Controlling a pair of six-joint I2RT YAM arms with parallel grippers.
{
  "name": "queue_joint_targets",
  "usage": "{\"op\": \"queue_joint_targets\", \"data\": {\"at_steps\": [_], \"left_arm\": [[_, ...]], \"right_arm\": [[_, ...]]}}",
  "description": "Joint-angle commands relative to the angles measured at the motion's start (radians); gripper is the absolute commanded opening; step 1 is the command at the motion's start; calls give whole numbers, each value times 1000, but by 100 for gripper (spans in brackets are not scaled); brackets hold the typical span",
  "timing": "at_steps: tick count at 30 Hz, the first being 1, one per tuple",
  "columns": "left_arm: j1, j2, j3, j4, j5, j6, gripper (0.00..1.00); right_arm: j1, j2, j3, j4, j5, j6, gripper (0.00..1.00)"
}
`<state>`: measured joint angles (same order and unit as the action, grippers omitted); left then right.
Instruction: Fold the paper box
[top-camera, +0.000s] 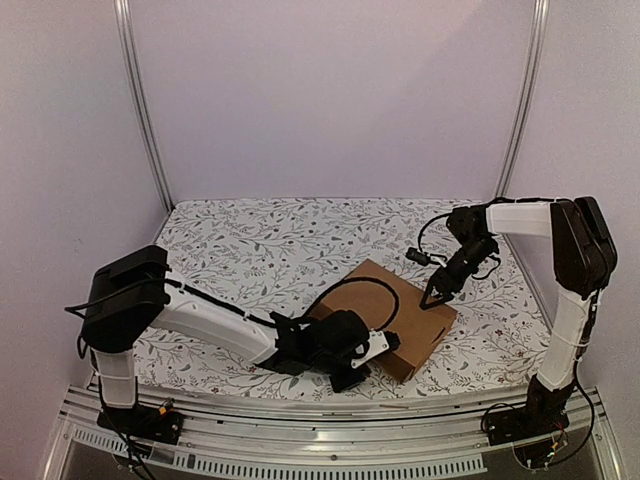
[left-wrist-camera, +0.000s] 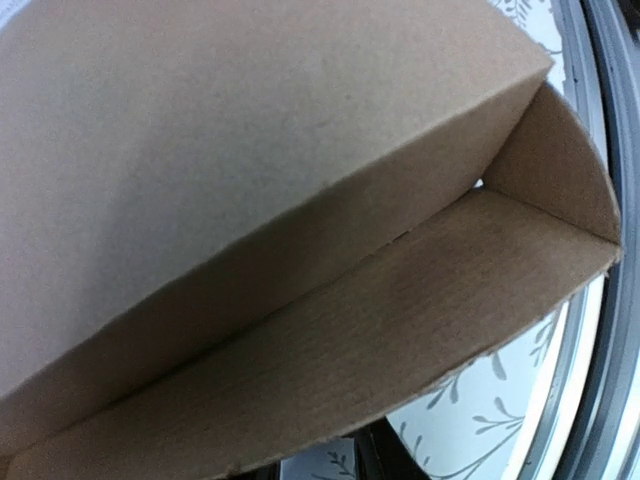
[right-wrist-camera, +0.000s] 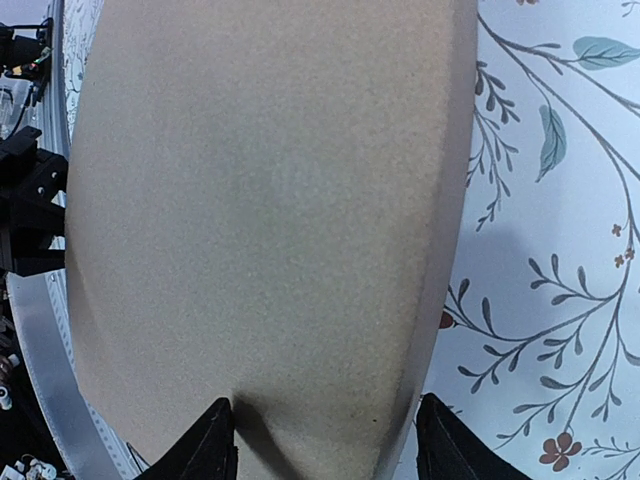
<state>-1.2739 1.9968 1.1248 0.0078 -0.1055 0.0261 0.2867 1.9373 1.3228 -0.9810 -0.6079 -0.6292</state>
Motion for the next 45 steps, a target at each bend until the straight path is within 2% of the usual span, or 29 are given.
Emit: {"op": "queue_joint_targets", "data": {"at_steps": [1, 6, 11, 15, 21, 29, 34, 38, 41, 45], "left_arm": [[-33, 15, 71, 100, -51, -34, 27], [-36, 27, 105, 121, -197, -79, 29], [33, 41, 173, 71, -334, -112, 28], [84, 51, 195, 99, -330, -135, 28], [94, 48, 191, 91, -306, -130, 28], [90, -98, -16, -37, -238, -175, 28], [54, -148, -89, -95, -184, -203, 29], [-26, -122, -59, -97, -157, -207, 27], [-69, -74, -7, -89, -159, -236, 22], [-118, -6, 95, -132, -252, -277, 17]], "right_arm": [[25, 52, -31, 10, 47, -3, 60], [26, 50, -32, 9, 48, -1, 60], [26, 27, -48, 9, 32, -3, 60], [27, 8, -53, 1, 15, -11, 60], [25, 22, -43, -7, 8, -5, 60], [14, 38, -32, -2, 6, 11, 60], [12, 37, -33, -2, 8, 11, 60], [11, 35, -35, 0, 13, 11, 60], [9, 34, -36, -1, 15, 11, 60], [7, 28, -37, 2, 17, 13, 60]]}}
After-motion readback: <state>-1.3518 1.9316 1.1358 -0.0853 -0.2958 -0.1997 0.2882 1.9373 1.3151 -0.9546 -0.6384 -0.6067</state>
